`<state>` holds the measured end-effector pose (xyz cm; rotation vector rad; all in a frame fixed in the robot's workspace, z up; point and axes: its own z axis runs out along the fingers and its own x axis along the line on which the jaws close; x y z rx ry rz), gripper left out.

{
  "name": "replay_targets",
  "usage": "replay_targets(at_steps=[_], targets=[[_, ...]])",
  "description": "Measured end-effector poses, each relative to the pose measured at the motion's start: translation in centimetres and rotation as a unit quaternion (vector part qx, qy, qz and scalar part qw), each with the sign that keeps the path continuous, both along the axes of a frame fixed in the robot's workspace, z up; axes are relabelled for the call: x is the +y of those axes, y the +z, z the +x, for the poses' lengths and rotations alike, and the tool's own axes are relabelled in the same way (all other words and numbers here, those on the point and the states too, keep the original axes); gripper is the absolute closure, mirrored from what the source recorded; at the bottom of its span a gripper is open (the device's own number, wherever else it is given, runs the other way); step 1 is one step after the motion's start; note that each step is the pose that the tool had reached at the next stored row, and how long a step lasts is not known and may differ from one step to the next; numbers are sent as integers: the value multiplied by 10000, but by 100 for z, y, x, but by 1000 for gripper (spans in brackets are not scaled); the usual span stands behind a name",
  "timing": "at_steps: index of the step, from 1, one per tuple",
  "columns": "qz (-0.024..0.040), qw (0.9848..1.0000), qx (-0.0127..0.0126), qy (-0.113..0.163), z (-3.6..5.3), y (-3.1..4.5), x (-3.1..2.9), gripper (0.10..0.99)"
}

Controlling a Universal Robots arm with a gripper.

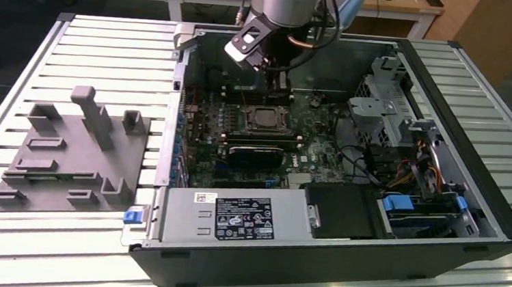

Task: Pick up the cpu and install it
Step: 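Install the first cpu locking lever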

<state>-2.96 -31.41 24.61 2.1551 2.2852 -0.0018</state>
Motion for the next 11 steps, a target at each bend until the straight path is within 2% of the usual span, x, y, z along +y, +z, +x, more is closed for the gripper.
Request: replay_targets(at_steps=[8,11], targets=[[0,10000,0,0,0,138,0,980],[1,10000,-1,29,0,153,0,980]])
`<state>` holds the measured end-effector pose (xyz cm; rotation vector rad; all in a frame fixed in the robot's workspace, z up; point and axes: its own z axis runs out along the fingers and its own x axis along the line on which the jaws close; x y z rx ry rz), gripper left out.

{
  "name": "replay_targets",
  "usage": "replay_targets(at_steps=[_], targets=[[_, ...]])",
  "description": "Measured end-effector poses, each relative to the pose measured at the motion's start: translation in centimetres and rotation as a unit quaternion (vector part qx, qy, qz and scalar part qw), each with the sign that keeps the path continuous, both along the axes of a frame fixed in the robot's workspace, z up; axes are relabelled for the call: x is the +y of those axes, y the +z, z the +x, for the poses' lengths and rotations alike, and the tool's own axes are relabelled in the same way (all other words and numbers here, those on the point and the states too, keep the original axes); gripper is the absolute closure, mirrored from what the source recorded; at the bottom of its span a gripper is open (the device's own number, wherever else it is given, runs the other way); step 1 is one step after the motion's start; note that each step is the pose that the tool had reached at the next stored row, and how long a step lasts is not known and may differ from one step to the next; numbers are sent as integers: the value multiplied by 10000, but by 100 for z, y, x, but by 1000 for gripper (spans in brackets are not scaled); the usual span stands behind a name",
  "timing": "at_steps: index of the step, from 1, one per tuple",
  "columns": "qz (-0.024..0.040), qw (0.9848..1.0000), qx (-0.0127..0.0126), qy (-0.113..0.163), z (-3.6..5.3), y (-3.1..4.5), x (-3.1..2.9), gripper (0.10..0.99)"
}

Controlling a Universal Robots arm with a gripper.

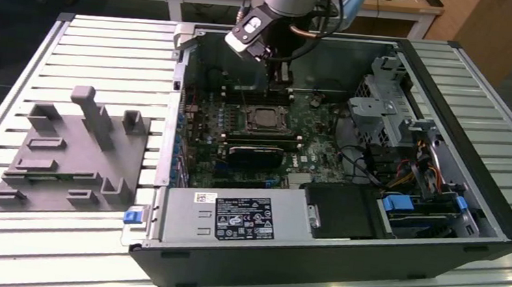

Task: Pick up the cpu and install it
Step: 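Install the first cpu locking lever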

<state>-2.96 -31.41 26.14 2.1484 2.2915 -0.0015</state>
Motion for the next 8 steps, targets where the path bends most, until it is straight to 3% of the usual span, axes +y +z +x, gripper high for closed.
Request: replay_targets(at_steps=[4,8], targets=[[-2,9995,1,321,0,1,0,980],[-2,9976,0,685,0,1,0,980]])
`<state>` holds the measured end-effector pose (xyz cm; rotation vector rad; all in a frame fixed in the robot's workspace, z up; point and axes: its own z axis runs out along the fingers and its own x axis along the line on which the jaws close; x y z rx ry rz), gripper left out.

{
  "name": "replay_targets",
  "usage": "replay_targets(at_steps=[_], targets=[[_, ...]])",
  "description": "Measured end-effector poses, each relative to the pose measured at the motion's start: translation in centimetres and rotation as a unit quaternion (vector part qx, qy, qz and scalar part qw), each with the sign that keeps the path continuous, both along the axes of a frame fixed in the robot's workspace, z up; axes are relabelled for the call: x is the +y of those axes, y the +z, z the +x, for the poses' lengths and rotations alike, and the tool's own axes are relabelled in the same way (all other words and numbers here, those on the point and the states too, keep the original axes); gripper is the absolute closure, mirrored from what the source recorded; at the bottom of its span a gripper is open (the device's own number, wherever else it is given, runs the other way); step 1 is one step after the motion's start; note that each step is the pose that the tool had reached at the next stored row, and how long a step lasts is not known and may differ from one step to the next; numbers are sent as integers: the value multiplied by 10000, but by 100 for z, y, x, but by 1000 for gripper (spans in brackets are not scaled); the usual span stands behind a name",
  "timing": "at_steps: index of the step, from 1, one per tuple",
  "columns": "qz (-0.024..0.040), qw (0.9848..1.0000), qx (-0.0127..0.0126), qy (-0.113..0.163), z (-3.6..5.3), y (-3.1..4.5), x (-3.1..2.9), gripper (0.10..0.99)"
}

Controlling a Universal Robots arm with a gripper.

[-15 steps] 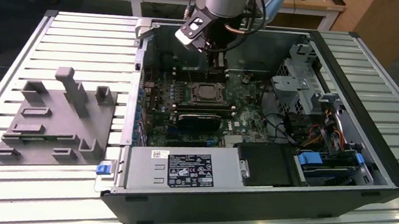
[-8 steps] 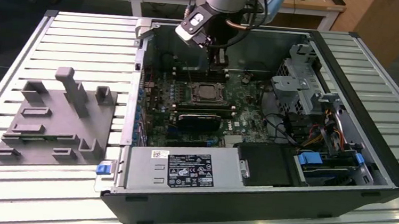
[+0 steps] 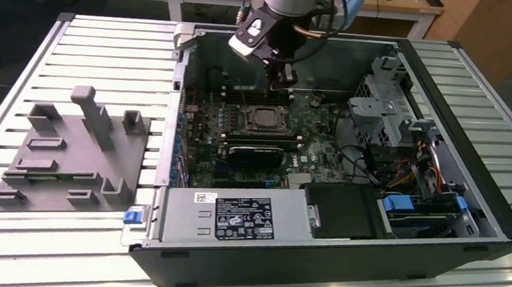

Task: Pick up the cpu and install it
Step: 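Install the first cpu locking lever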

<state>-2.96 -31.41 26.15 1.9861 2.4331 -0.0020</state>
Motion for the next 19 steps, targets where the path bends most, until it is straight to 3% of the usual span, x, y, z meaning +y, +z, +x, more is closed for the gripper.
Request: replay_targets(at_steps=[5,10,15,19], targets=[[-2,9990,0,458,0,-2,0,980],[-5,9959,0,906,0,-5,0,980],[-5,9907,0,1361,0,-6,0,980],[-5,9850,0,1723,0,-6,0,980]])
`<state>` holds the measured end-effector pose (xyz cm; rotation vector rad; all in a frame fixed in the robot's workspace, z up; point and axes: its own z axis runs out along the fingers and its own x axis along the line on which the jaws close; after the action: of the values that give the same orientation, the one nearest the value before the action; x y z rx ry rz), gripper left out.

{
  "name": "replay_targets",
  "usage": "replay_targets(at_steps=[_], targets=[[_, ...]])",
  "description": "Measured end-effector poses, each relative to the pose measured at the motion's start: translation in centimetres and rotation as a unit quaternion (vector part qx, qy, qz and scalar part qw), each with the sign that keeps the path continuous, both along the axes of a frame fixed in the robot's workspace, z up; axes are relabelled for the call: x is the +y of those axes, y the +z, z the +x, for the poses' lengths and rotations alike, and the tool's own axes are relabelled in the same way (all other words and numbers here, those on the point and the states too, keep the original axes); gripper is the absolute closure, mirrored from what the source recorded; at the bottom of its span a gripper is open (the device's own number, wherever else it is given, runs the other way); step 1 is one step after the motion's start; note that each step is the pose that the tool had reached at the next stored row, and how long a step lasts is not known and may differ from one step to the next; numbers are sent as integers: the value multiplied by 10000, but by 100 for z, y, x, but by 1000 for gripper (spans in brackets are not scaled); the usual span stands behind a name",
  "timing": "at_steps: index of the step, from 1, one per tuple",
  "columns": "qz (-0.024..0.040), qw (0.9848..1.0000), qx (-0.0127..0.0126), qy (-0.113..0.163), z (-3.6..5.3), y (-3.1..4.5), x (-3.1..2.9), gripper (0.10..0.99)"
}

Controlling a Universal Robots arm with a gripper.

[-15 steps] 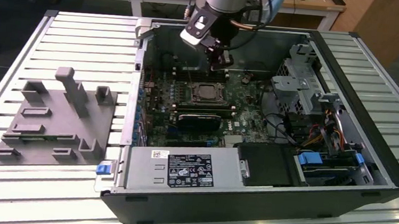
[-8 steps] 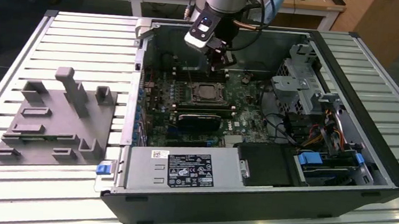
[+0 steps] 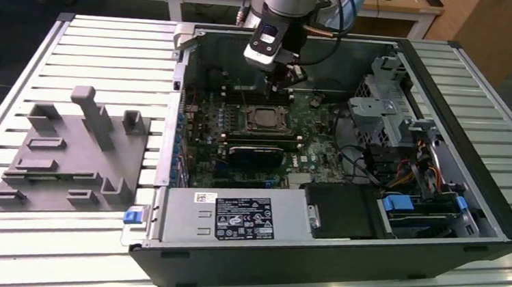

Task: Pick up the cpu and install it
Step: 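Install the first cpu locking lever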

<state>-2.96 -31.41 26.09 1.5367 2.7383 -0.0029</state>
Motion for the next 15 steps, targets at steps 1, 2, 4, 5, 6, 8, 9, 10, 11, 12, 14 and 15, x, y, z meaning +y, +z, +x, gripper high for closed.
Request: replay_targets(at_steps=[1,2,4,5,6,8,9,10,11,12,14,15], targets=[[0,10000,0,89,0,0,0,980],[0,9998,0,177,0,0,0,980],[0,9994,0,357,0,-1,0,980],[0,9990,0,447,0,-1,0,980],[0,9986,0,537,0,-2,0,980],[0,9974,0,725,0,-3,0,980],[0,9967,0,814,0,-3,0,980],[0,9959,0,904,0,-3,0,980],[0,9951,0,993,0,-4,0,980],[0,9941,0,1083,0,-4,0,980],[0,9920,0,1261,0,-5,0,980],[0,9907,0,1359,0,-5,0,980]])
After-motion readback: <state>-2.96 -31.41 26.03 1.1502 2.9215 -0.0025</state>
